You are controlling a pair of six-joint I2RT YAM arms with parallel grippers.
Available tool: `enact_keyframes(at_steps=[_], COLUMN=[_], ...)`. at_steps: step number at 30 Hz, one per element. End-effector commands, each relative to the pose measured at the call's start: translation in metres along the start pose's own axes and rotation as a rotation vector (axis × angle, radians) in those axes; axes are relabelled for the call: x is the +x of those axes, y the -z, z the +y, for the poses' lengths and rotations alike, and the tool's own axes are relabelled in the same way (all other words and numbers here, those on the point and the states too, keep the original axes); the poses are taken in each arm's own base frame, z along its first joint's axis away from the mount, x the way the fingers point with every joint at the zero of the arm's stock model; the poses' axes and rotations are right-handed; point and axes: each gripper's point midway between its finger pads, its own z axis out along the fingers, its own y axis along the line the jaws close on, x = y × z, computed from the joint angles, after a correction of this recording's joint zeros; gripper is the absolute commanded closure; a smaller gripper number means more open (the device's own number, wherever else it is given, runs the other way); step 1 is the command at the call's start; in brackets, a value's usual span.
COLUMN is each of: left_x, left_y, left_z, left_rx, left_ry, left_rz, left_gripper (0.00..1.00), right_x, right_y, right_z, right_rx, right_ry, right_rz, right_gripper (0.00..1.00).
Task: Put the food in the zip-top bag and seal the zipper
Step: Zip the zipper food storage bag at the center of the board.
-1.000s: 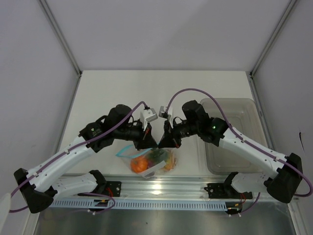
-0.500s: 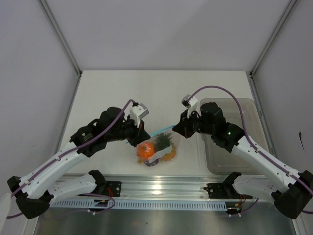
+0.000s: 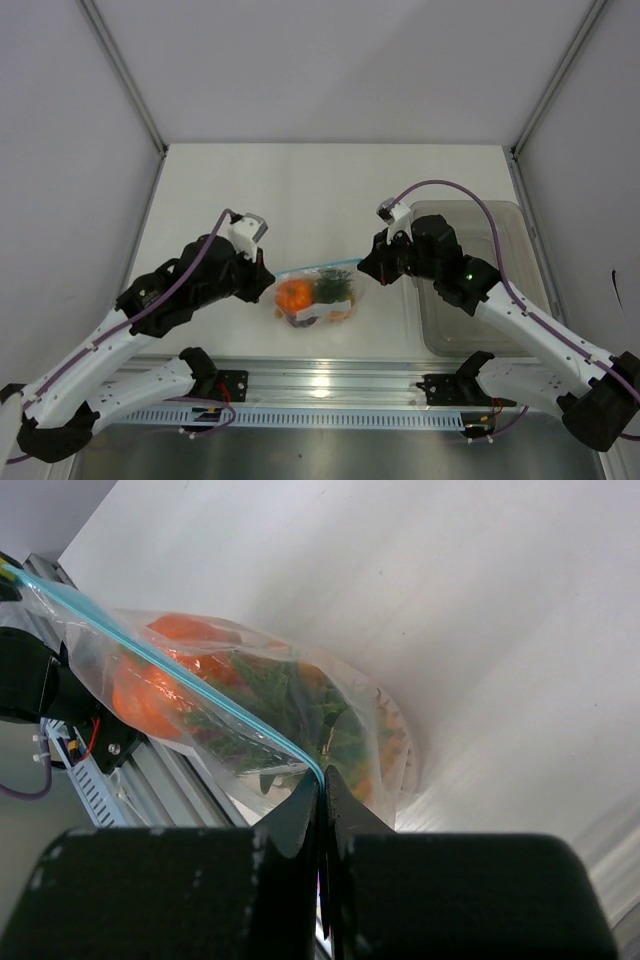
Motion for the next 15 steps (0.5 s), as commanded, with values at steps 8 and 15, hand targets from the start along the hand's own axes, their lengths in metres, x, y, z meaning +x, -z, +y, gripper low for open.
enact_keyframes(at_steps=[8, 15], left_x=[0.023, 0.002], left_y=[0.024, 0.022], left_z=[0.061, 0.027], left_rx=[-0.342, -0.131], left_ry=[0.115, 0.059], left_rz=[0.019, -0.06], left_gripper=[0.99, 0.74], right_x=[-0.004, -0.003], right_y=[0.006, -0.003], right_z=[-0.023, 0.002], right_rx=[0.114, 0.036], right_ry=[-0.016, 0.011], right_rz=[-0.025, 0.001], right_gripper=[1.0, 1.0])
